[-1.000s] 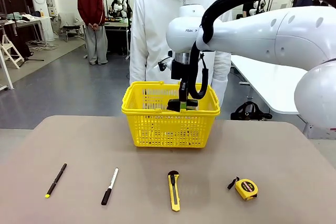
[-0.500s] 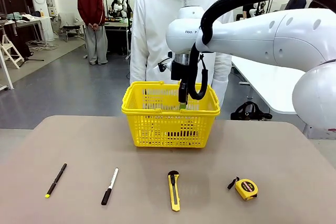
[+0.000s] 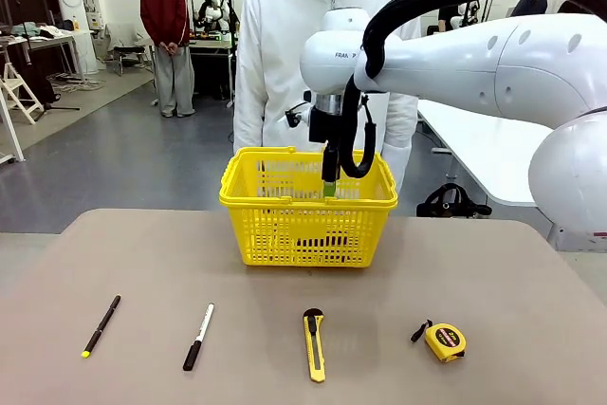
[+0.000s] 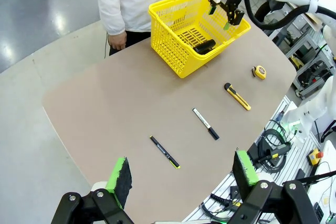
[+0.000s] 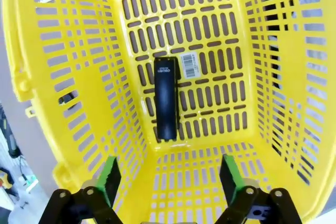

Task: Place the items the person wants into the basket.
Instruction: Pick up the item the person points to and place it in the Market Basket.

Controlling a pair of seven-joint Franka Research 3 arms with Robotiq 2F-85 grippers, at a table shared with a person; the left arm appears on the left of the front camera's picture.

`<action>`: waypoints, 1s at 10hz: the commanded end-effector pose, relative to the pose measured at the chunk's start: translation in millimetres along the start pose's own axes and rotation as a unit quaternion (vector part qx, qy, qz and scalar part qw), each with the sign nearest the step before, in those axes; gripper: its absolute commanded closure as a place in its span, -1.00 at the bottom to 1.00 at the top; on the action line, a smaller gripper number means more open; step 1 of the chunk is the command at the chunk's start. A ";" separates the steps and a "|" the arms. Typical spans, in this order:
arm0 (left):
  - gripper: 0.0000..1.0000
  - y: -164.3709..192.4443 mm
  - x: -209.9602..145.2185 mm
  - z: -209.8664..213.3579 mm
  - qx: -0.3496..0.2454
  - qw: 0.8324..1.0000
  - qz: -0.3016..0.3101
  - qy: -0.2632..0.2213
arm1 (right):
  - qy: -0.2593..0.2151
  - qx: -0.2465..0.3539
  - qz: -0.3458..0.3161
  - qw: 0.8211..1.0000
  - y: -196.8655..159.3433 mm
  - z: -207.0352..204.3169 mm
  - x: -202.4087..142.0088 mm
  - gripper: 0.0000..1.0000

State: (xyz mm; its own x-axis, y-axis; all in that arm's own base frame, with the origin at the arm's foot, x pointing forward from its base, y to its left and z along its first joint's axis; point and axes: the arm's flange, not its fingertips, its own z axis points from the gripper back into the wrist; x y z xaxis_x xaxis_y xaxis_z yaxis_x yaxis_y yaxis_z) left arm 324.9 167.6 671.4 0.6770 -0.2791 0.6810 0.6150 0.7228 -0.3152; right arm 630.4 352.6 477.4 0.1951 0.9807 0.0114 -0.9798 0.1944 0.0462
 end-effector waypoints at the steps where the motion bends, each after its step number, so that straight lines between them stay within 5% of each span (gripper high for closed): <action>1: -1.00 0.6 -1.3 2.1 -0.006 1.000 -0.011 -0.006 | 0.036 -0.029 -0.066 0.997 48.8 74.7 -37.9 -0.77; 4: -1.00 0.6 -1.3 2.1 -0.006 1.000 -0.011 -0.006 | -0.001 -0.115 -0.242 0.963 174.9 183.8 -187.8 -0.77; 7: -1.00 0.6 -1.3 2.1 -0.006 1.000 -0.011 -0.006 | -0.045 -0.114 -0.368 0.922 245.3 165.5 -306.6 -0.77; 10: -1.00 0.6 -1.3 2.1 -0.006 1.000 -0.011 -0.006 | -0.102 -0.084 -0.391 0.911 255.8 127.0 -385.7 -0.77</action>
State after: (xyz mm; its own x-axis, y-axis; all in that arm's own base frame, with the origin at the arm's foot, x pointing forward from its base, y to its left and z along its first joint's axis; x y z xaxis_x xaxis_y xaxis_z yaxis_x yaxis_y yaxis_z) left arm 324.7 168.5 671.8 0.6772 -0.2782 0.6812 0.6140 0.7238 -0.3148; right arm 305.2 24.6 634.2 0.8420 0.5110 0.1732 -0.5101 0.8585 -0.0528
